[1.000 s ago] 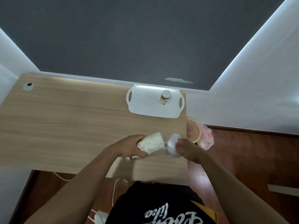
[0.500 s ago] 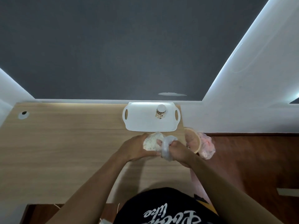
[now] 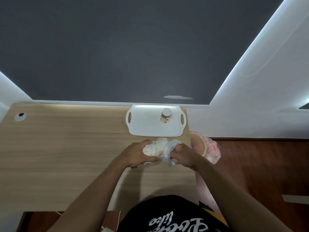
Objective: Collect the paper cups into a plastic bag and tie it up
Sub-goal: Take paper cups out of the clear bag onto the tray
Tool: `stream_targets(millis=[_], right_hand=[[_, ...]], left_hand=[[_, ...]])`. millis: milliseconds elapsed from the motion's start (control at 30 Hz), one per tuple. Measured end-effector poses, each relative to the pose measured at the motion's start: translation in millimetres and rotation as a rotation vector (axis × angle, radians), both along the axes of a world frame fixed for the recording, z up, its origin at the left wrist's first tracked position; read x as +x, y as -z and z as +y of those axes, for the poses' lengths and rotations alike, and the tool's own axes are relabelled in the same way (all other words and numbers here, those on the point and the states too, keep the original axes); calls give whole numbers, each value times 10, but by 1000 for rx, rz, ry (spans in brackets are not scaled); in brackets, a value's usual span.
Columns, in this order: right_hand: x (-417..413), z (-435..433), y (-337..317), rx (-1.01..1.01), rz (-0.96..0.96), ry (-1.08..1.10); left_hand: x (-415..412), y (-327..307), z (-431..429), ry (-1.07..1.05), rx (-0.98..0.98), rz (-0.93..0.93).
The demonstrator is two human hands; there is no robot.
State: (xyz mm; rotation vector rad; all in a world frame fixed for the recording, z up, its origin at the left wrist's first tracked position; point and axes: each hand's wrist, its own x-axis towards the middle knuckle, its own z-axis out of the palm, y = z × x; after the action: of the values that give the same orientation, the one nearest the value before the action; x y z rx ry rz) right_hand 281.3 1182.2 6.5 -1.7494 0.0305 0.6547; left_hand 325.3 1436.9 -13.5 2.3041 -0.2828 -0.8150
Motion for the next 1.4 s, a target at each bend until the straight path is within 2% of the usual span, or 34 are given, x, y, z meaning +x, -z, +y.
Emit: stream_targets(millis=[100, 233, 367, 467, 667, 800, 900, 1067, 1167, 1267, 1400], right_hand=[[37, -54, 126, -182, 39, 53], [124, -32, 23, -249, -81, -46], [169, 16, -6, -324, -211, -49], [188, -31, 55, -415, -307, -16], [202, -46, 8, -465, -436, -29], [186, -39, -13, -659, -510, -15], [206, -119, 10, -682, -462, 30], [324, -461, -181, -462, -303, 188], [290, -569, -271, -214, -158, 316], [226, -515, -230, 92, 20, 408], [216, -332, -138, 345, 126, 456]], left_hand=[[-10, 69, 119, -52, -32, 45], [3, 70, 192, -101, -65, 32], [44, 8, 204, -154, -144, 27], [93, 6, 218, -131, -42, -116], [136, 44, 189, -146, 30, -150], [176, 34, 95, -149, 70, -170], [182, 83, 140, -183, 127, -144], [166, 275, 487, -372, 165, -11], [165, 306, 543, -481, 122, 55], [152, 285, 463, -587, 42, 112], [141, 268, 243, -584, -186, 173]])
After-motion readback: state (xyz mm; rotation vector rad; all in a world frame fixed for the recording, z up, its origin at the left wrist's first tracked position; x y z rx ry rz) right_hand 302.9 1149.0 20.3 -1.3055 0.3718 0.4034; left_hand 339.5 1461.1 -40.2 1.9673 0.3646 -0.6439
